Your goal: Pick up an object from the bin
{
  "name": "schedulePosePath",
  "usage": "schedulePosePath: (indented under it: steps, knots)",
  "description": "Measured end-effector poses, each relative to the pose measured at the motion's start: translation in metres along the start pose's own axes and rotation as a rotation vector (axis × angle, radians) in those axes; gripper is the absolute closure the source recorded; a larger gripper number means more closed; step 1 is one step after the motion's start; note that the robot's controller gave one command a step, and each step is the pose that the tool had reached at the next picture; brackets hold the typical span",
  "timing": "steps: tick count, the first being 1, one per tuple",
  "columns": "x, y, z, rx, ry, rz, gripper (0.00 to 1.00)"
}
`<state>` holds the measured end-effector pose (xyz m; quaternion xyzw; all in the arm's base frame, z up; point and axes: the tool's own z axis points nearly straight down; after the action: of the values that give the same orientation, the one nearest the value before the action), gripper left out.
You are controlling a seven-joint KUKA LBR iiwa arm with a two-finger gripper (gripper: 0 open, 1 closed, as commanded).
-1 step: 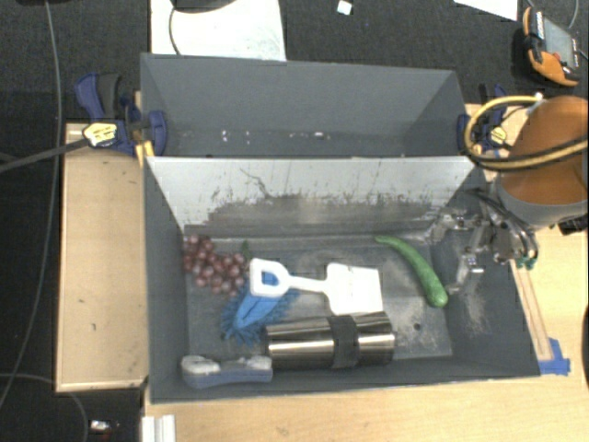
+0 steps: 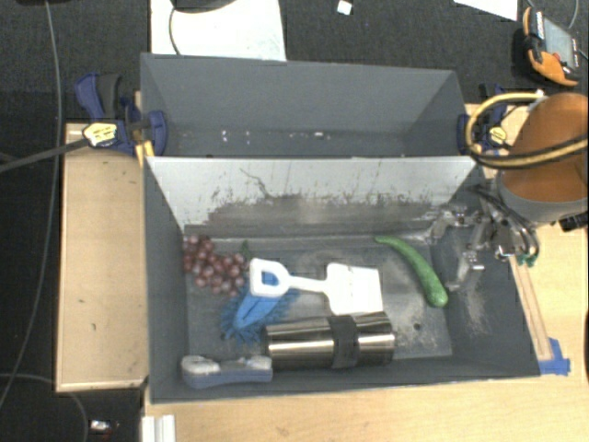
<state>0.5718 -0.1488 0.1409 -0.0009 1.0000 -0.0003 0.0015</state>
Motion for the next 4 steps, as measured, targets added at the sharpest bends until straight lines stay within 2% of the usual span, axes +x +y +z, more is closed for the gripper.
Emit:
schedulePosePath:
  steps: [1,2,3,4]
  knots:
    - [-0.006,0.001,0.07,-0.001,0.006,0.301,0.0]
    - [-0.004,0.007,0.02,0.0,-0.007,0.284,0.0]
    - [0.0,0.009,0.041,-0.001,0.005,0.505,0.0]
    - [-0.005,0.009,0.071,-0.001,-0.005,0.398,0.0]
